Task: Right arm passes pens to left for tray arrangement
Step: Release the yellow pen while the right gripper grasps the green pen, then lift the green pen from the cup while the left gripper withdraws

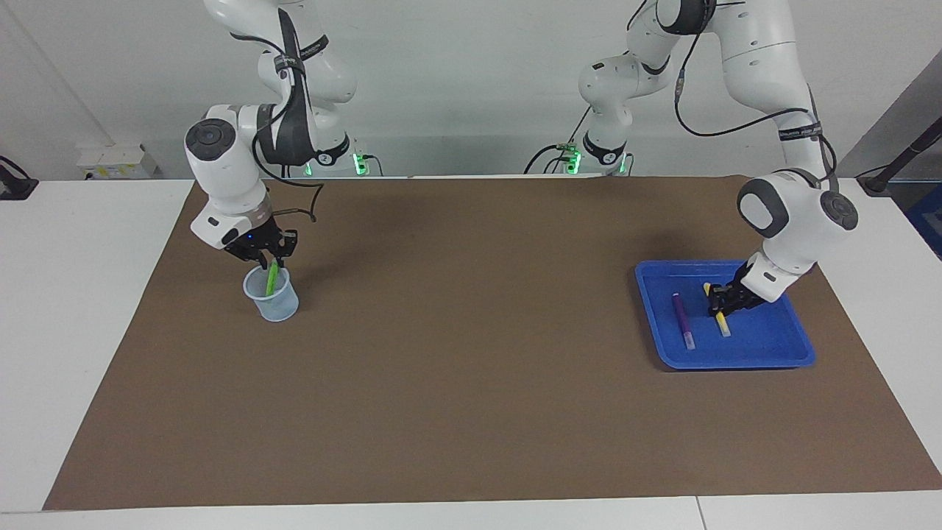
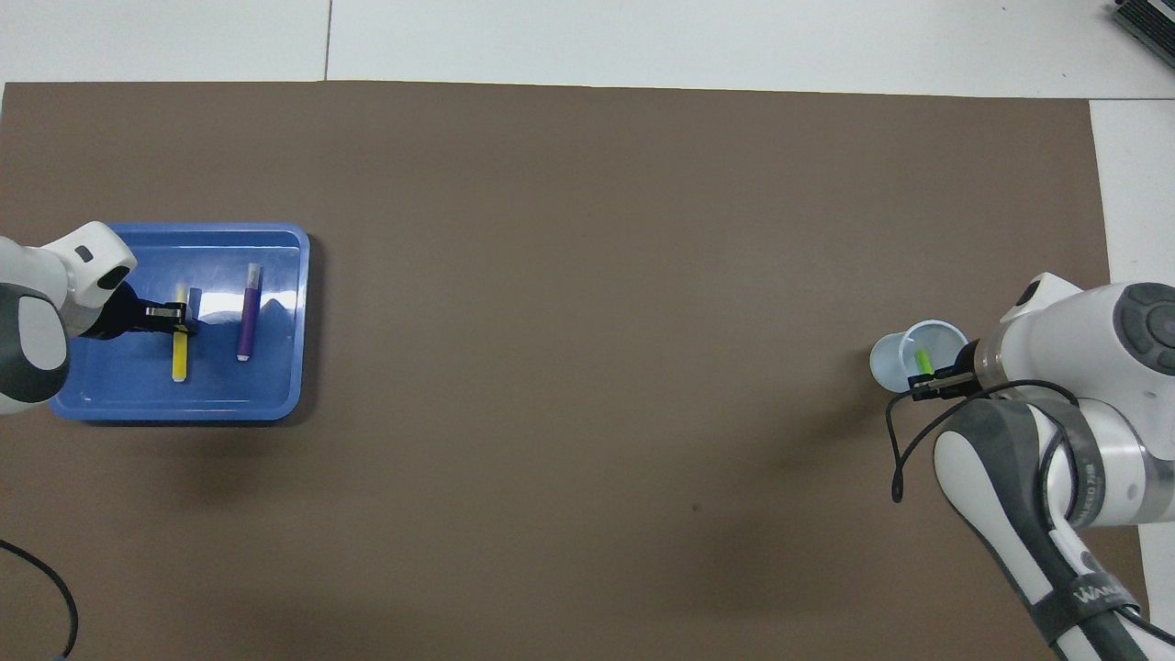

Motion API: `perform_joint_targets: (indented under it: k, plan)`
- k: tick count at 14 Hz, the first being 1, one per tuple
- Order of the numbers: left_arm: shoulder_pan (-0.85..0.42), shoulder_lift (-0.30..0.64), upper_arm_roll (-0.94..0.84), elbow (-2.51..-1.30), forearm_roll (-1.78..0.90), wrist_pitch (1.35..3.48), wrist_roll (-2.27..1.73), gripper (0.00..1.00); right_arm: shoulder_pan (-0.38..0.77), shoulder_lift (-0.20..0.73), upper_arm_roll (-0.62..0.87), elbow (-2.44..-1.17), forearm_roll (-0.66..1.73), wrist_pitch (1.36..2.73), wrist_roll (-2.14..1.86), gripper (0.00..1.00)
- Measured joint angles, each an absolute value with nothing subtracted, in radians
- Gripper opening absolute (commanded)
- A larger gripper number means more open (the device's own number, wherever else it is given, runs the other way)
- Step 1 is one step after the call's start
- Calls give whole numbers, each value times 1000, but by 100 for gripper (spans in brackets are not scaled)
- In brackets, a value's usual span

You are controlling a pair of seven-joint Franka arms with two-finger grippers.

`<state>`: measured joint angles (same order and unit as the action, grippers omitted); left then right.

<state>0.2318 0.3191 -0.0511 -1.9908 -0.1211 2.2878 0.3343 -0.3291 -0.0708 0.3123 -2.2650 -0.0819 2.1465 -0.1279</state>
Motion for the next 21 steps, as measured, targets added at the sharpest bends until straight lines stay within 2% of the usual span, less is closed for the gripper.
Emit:
perform_joint_targets:
  k: [3,6,10,11,21]
  plan:
    - [232,323,-50,-1991,-121,2290,334,83,-332,-72,311,-2265,-84,2147,-133,0]
    - [232,323,-50,-1981,-121,2280,334,87,-355,-73,309,-2265,-85,2147,-231,0]
    - [232,324,-51,-1910,-150,2181,332,94,-374,-73,309,-2262,-85,2150,-311,0]
    - [232,324,-52,-1894,-165,2161,331,100,-374,-72,309,-2260,-85,2149,-318,0]
    - [204,323,-76,-1714,-278,1942,62,100,-355,-79,324,-2048,-85,1884,-349,0]
